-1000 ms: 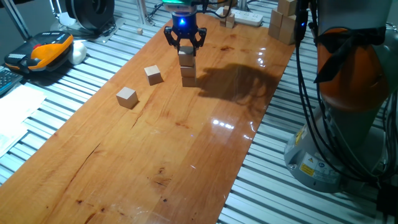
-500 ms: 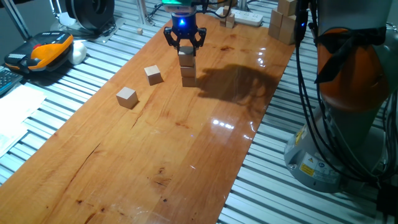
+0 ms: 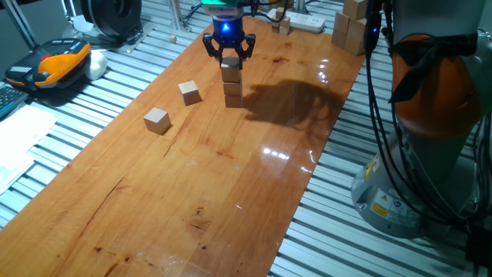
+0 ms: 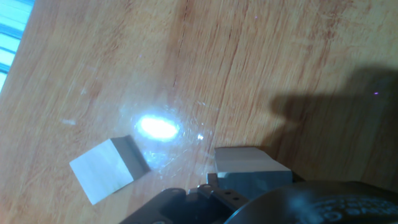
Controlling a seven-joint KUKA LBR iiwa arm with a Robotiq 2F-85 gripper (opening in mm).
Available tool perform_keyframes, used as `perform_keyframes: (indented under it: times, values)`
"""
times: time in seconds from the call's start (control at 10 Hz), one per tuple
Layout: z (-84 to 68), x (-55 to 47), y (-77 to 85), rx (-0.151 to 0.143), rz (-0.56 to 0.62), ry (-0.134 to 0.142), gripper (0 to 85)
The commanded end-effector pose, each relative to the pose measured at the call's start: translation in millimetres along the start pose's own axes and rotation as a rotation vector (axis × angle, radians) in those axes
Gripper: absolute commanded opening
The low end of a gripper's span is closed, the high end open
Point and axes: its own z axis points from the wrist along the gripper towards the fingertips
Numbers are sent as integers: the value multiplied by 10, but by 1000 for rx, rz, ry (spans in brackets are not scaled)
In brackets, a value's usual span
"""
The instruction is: Stack the blocks in a vertical line of five
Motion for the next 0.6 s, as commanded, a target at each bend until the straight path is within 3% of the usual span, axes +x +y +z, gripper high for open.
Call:
perform_keyframes:
  times: [0.0, 0.5]
  values:
    - [0, 2, 3, 2, 7, -1, 0]
    - [3, 11, 8, 13, 25, -7, 0]
